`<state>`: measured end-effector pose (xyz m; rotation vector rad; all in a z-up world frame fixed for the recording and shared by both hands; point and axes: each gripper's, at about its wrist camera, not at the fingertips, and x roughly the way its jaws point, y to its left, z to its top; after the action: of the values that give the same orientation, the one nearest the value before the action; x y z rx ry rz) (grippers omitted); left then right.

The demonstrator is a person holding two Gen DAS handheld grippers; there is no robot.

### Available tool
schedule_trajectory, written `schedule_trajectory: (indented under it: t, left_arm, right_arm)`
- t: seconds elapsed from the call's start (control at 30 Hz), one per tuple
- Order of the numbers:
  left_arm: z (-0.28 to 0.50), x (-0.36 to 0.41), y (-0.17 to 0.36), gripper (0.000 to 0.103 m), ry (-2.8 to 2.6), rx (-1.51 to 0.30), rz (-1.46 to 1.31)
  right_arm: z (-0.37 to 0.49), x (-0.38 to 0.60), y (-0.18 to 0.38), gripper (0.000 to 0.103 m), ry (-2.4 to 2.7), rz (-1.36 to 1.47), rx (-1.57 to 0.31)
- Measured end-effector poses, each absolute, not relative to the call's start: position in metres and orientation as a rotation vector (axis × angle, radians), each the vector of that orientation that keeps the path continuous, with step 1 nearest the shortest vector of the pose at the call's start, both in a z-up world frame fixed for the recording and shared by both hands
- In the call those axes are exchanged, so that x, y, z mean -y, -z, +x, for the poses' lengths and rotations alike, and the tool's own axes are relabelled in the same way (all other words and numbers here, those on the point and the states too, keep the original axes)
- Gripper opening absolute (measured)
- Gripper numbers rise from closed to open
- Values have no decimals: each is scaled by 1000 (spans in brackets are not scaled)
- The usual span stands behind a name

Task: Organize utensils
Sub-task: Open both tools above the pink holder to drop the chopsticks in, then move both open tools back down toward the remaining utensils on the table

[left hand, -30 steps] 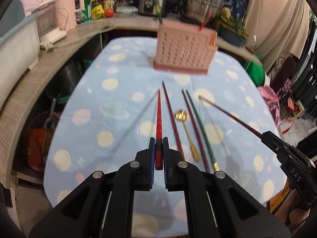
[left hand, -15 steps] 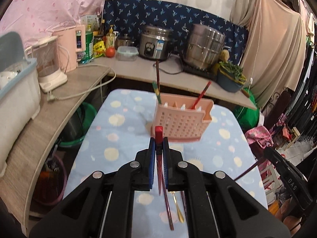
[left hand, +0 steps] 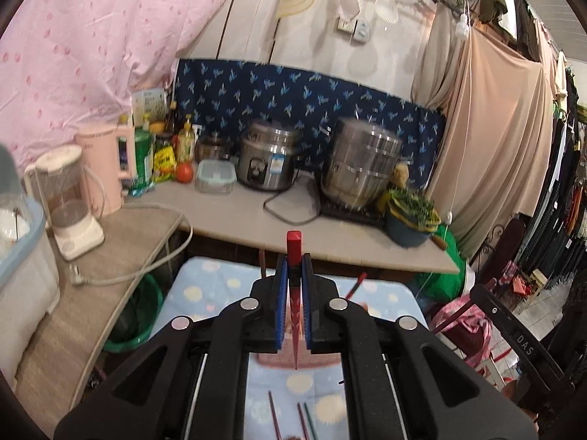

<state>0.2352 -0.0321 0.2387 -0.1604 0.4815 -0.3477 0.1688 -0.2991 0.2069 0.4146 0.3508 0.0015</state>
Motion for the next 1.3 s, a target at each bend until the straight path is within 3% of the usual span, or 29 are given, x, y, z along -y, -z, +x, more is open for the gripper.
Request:
schedule_trajectory:
  t: [0.3,0.97,1.0,1.03,1.07,1.1,1.13,1.3]
  left_arm:
    - [283,55,-248,7,350,-446,-160]
    - [336,82,-156,9,331,-626,-129]
    - [335,82,-154,10,326,-620,-125]
    - [334,82,-154,25,318,-615,-119]
    - [331,82,-154,48,308,-599,-115]
    - [328,80,-155,57,297,-579,-113]
    - [325,80,-156,61,287,-561,-108]
    - [314,78,-159,61,270,-556,-70]
  right_arm:
    - [228,303,-217,7,23,419,-318]
    - [286,297,-128,9,54,354,-535]
    - [286,297,-127,11,59,353,-536]
    - [285,297,-126,20,66,352,-538]
    - [282,297,-126,29,63,356,-532]
    - [279,297,-127,32,67,356,-525]
    - [278,297,-127,32,69,354,-521]
    - [263,297,-131,34,60,369,-515]
